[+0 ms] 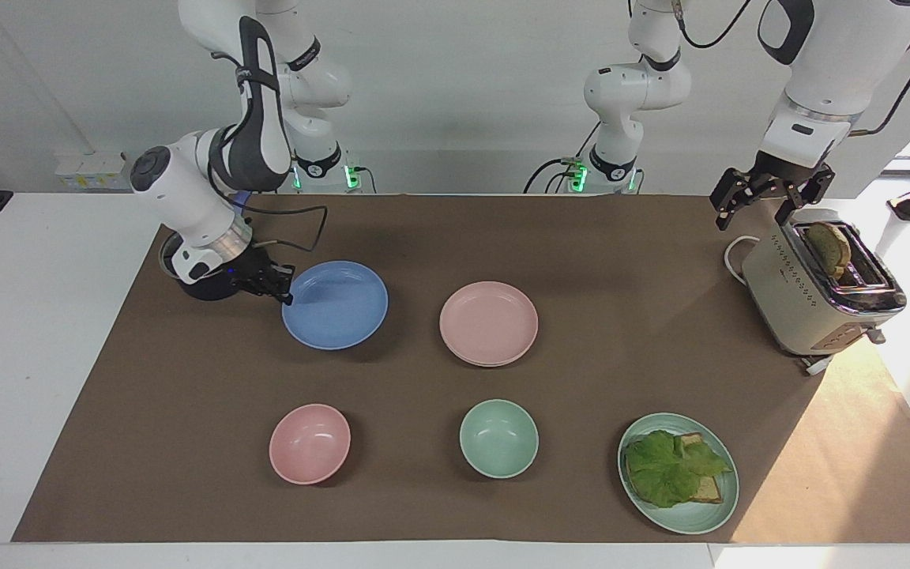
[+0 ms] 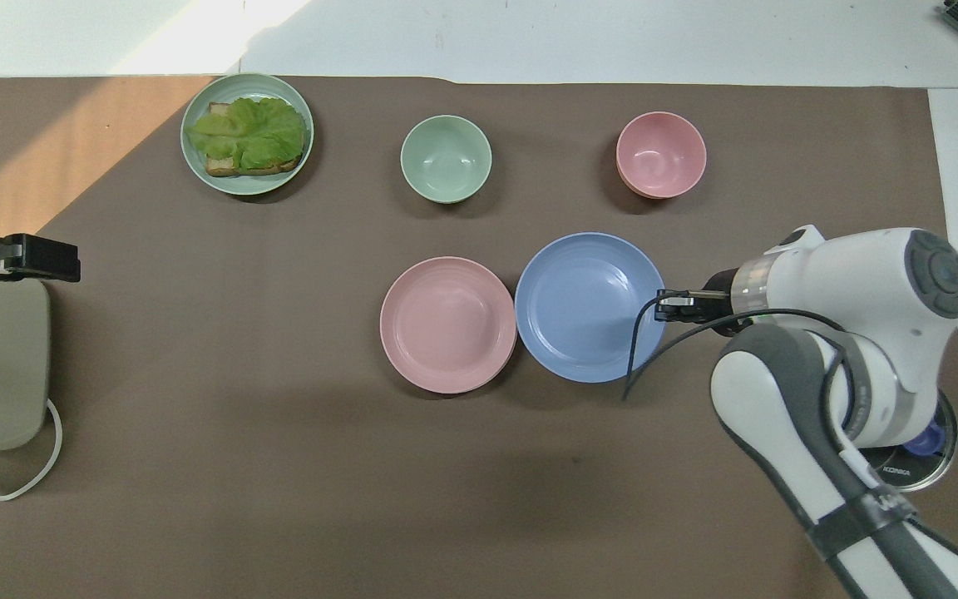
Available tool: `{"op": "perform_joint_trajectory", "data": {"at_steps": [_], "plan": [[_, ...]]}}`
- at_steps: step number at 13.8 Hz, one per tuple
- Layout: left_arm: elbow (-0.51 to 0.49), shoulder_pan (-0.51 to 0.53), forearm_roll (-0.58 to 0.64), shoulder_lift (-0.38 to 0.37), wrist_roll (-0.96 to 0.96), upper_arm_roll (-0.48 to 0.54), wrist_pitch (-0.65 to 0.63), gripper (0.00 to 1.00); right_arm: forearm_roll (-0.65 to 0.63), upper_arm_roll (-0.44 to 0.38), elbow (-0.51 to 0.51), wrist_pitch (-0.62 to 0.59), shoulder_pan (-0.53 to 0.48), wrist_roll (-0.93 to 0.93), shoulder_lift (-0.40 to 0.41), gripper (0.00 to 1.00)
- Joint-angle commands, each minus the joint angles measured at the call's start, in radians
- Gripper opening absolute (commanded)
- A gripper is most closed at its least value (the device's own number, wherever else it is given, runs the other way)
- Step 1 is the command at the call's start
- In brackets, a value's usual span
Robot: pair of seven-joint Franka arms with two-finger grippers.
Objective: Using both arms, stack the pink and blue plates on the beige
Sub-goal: 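Carry the blue plate with the right gripper onto the pink plate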
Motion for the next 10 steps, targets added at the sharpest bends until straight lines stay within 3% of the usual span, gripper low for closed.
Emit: {"op": "perform_joint_trajectory", "data": {"at_steps": [1,6,10], "plan": [[0.003,0.012,-0.009,-0.007,0.014,-0.003,-0.016,1.00,0.022,0.004,0.007,0.064,0.071,0.093,0.016,0.00],[0.003,-0.008,-0.009,-0.005,0.014,-0.003,-0.016,1.00,0.019,0.004,0.012,0.212,0.266,0.234,0.099,0.00],[0.005,-0.026,-0.009,0.001,0.014,0.003,-0.016,1.00,0.014,0.004,0.013,0.284,0.286,0.244,0.154,0.00]]}}
